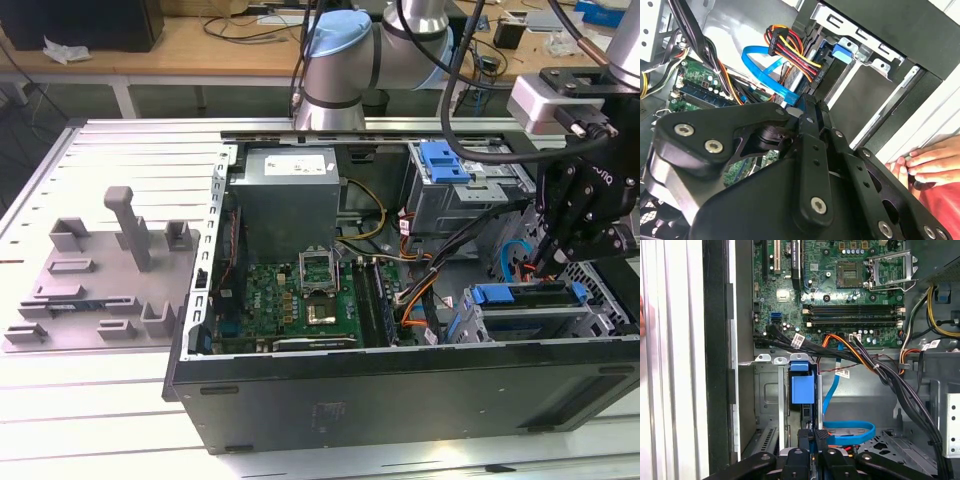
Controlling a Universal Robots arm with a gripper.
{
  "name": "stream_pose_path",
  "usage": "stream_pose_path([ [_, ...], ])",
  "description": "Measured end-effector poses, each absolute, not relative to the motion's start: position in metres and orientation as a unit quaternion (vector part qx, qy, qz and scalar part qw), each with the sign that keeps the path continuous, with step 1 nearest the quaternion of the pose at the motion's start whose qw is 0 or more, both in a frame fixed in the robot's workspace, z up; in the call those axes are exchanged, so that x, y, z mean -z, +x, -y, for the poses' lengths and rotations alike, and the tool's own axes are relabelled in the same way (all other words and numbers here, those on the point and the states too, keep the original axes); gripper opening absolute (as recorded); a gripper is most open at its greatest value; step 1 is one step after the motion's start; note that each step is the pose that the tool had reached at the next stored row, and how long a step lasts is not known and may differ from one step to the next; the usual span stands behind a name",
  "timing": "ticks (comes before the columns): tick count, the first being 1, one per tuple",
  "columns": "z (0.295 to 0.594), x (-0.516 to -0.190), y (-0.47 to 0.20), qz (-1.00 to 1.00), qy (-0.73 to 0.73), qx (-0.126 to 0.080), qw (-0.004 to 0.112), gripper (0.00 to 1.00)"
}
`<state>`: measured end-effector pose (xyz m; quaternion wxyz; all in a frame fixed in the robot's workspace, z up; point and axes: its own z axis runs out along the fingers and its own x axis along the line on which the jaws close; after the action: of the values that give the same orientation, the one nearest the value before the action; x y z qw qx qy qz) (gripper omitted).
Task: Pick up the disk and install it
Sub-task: 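Insert the second disk wire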
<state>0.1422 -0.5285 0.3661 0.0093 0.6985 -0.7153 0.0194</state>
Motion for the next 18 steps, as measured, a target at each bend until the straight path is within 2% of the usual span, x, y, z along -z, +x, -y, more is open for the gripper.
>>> stream_pose_path([
  [18, 0.5285, -0.3648, 0.1423, 0.715, 0.699, -0.015, 0.005, 0.16],
])
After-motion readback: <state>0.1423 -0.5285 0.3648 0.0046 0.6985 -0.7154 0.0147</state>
